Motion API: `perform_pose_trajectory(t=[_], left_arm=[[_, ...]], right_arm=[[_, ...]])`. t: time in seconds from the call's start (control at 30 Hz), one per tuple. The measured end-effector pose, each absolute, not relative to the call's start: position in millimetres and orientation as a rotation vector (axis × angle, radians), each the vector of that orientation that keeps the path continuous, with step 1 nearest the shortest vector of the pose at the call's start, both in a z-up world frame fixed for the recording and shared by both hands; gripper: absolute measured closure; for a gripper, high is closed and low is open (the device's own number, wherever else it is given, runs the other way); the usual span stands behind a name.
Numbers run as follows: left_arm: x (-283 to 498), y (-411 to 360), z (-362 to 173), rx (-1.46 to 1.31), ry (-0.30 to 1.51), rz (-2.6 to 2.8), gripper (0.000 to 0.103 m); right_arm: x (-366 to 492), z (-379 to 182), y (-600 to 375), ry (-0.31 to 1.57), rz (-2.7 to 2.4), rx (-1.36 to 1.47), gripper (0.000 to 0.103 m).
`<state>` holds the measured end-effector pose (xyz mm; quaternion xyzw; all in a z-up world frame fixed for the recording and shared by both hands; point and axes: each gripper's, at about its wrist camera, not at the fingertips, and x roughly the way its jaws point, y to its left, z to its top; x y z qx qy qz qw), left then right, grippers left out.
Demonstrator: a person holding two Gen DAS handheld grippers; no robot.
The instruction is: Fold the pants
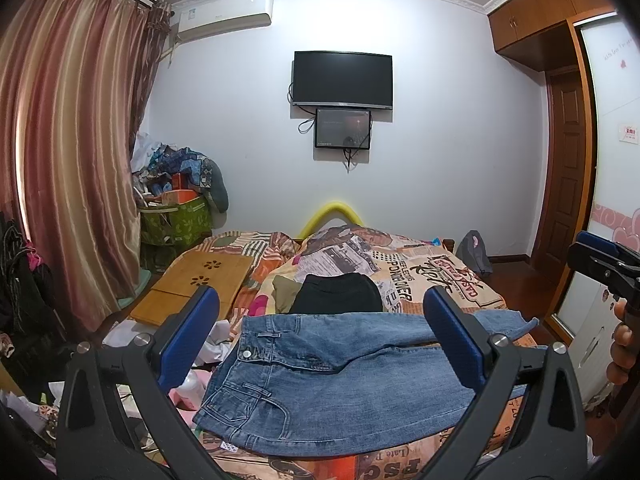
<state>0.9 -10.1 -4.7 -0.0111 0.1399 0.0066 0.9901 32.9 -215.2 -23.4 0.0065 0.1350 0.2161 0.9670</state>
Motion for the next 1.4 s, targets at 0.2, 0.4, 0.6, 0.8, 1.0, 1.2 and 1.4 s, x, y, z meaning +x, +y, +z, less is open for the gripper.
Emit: perform_pose_trajectory(t=[0.2,0.4,0.6,0.8,1.0,1.2,1.4], left_arm=[[9,-8,-10,-0.019,0.285,0.002,0.0],[37,6,-22,-0.023,0.306,0.002,0.0],[95,37,-44,-0.022,0.384,0.068,0.0],[169,76,-76,-0.059,0.501,0.116,0.0],[251,106,-126,-0.059,0.652,0.157,0.0],[328,132,-175,-0.061,0.793,0.157,0.0],[390,152,-225,-0.09,0.936,0.154,0.014]], right_arm=[[40,-27,-215,0.283,0.432,0.012,0.0],[60,-43,-217,0.325,0.399,-0.014,0.0],[97,-67,-227,0.403,0.355,-0.053,0.0],[144,-94,-245,0.514,0.301,-0.041,0.0],[196,-120,-258,0.62,0.289,-0.055,0.001],[250,-144,-262,0.704,0.289,-0.075,0.001],[311,-184,-263,0.818,0.305,-0.147,0.002]])
